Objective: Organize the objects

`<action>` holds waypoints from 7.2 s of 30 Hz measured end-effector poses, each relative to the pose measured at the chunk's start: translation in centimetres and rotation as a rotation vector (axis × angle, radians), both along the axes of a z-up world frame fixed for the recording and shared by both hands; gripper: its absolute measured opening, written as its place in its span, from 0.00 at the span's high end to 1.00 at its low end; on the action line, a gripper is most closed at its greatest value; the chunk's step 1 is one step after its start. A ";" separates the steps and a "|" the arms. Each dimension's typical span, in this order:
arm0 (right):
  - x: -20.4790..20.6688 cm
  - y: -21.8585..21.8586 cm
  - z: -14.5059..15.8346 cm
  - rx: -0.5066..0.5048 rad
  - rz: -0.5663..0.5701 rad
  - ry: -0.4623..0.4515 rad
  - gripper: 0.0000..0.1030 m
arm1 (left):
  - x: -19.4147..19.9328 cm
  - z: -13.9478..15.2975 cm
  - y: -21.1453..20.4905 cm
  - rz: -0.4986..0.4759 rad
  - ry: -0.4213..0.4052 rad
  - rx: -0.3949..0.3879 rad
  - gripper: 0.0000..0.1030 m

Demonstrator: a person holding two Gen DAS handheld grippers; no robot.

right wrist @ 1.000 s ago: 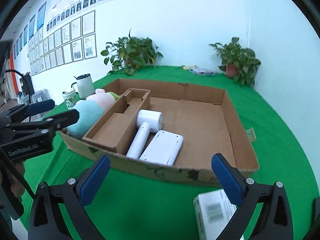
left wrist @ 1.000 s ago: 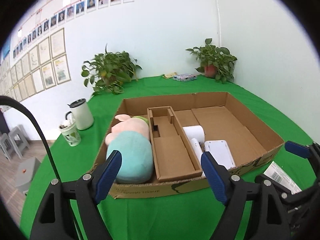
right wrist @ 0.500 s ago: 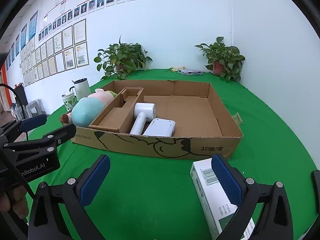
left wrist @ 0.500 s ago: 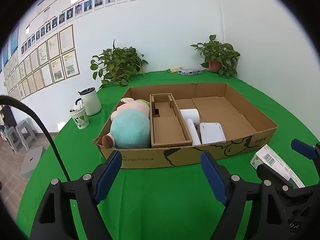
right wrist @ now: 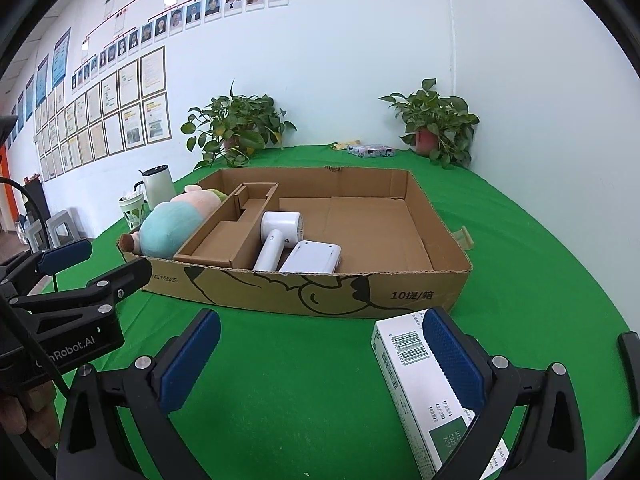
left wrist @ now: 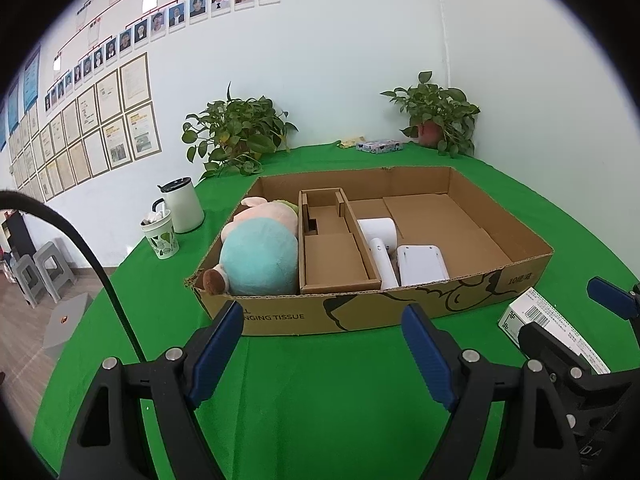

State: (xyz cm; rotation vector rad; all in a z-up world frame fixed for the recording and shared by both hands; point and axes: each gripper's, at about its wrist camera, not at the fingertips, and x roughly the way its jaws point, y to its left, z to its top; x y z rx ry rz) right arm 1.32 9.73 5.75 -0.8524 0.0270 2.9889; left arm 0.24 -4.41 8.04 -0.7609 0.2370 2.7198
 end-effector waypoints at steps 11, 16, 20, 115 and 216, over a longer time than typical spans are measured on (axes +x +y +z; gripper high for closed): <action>-0.1 -0.2 -0.2 -0.016 0.042 0.005 0.01 | -0.6 -0.3 -0.7 0.013 -0.009 0.015 0.21; 0.5 -0.1 -0.5 -0.023 0.070 0.009 0.01 | -0.6 -0.5 -0.8 -0.017 -0.031 0.052 0.26; 0.9 0.9 -1.2 -0.044 0.056 -0.013 0.01 | -0.9 -1.4 -0.6 -0.109 -0.119 0.086 0.40; -3.5 2.8 6.7 -0.180 0.162 -0.056 0.40 | -6.8 8.5 10.6 -0.574 -0.388 0.429 0.58; -12.5 0.9 -6.7 0.046 -0.046 -0.009 0.00 | -10.6 -6.4 1.5 0.018 0.007 0.041 0.14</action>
